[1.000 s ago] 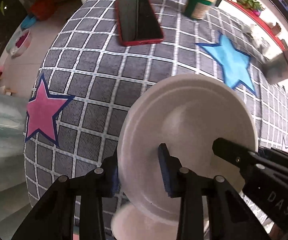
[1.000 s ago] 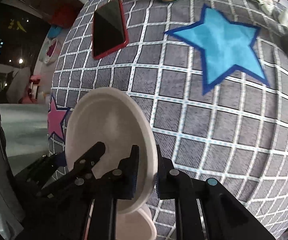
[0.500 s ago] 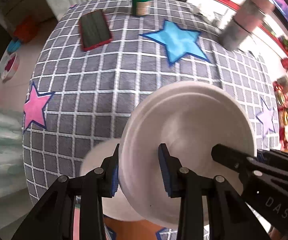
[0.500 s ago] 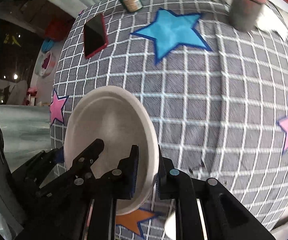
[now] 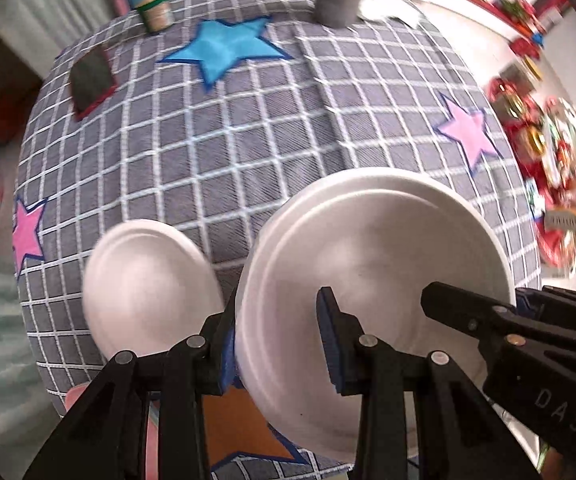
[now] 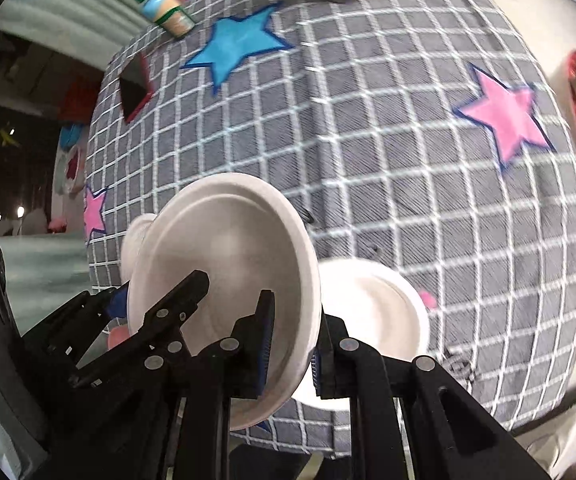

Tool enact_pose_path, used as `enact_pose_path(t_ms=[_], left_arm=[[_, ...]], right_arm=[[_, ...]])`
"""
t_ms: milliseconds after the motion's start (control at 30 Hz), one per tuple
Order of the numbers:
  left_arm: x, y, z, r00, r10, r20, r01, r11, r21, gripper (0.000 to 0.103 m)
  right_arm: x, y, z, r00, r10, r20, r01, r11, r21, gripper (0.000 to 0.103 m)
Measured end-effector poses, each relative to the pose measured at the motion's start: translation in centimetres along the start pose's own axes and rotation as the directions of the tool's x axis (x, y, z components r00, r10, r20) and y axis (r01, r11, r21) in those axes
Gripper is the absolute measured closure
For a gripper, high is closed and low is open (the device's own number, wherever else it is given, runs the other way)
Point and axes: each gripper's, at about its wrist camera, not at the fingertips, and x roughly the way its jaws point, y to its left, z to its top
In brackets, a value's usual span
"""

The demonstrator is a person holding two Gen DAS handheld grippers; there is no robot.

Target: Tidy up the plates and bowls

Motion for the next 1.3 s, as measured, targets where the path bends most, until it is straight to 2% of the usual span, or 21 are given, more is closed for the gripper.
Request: enact_pose_path(t_ms=[333, 400, 500, 567, 633, 667, 700, 800, 967, 1000, 1300], left_arm=[[1.5, -2.9, -2.7, 0.998, -0.020, -0.057, 0.025, 0.995, 0.094, 0.064], [1.6, -3.2, -2.9, 0.998, -0.021, -0.062, 0.028, 0.994, 0.109, 0.056], [1.6, -3.2, -3.3, 0.998, 0.025, -0.063, -0.016, 0.991, 0.132, 0.029], [1.3, -2.7, -3.6, 0.998, 0.035, -0.048, -0.028, 0.991, 0.134, 0.025], [1.0, -2.0, -3.8, 0.998, 0.030, -0.049, -0.023, 0.991, 0.131, 0.023], [0.9, -1.6, -3.9, 0.998, 0.032, -0.048, -0.025, 0.992, 0.127, 0.023], [0.8, -1.2, -4.2, 0.998, 0.039, -0.047, -0.033, 0.992, 0.123, 0.023], [0.3, 0.3, -5.0, 0.997, 0.057, -0.047, -0.052, 0.994, 0.092, 0.023], [-0.5, 2.3, -6.0, 0.994, 0.105, -0.023, -0.104, 0.994, 0.043, 0.023], [-0.7, 2.7, -6.1, 0.993, 0.113, -0.016, -0.113, 0.993, 0.029, 0.023], [-2.2, 6.6, -6.4, 0.989, 0.146, 0.014, -0.144, 0.984, -0.108, 0.023]], right_arm=[[0.2, -4.4, -3.1, 1.000, -0.020, -0.007, 0.020, 0.992, 0.123, 0.086], [0.6, -5.1, -3.4, 0.999, -0.031, -0.010, 0.033, 0.990, 0.137, 0.086], [1.1, -6.0, -4.0, 0.999, -0.026, -0.021, 0.029, 0.987, 0.157, 0.086], [1.4, -6.4, -4.2, 0.999, -0.026, -0.034, 0.031, 0.986, 0.166, 0.084], [1.6, -6.6, -4.4, 0.999, -0.026, -0.044, 0.034, 0.984, 0.174, 0.047], [1.5, -6.7, -4.5, 0.999, -0.027, -0.038, 0.034, 0.983, 0.179, 0.015], [1.1, -6.8, -4.7, 0.999, -0.031, -0.020, 0.034, 0.983, 0.182, 0.006], [0.6, -7.2, -5.0, 0.999, -0.030, -0.011, 0.032, 0.982, 0.188, 0.006], [0.7, -7.8, -5.4, 0.996, -0.079, -0.040, 0.085, 0.977, 0.194, 0.006], [0.7, -7.7, -5.4, 0.996, -0.080, -0.043, 0.087, 0.977, 0.193, 0.001], [0.5, -4.5, -4.6, 0.994, -0.104, -0.041, 0.108, 0.988, 0.109, 0.001]])
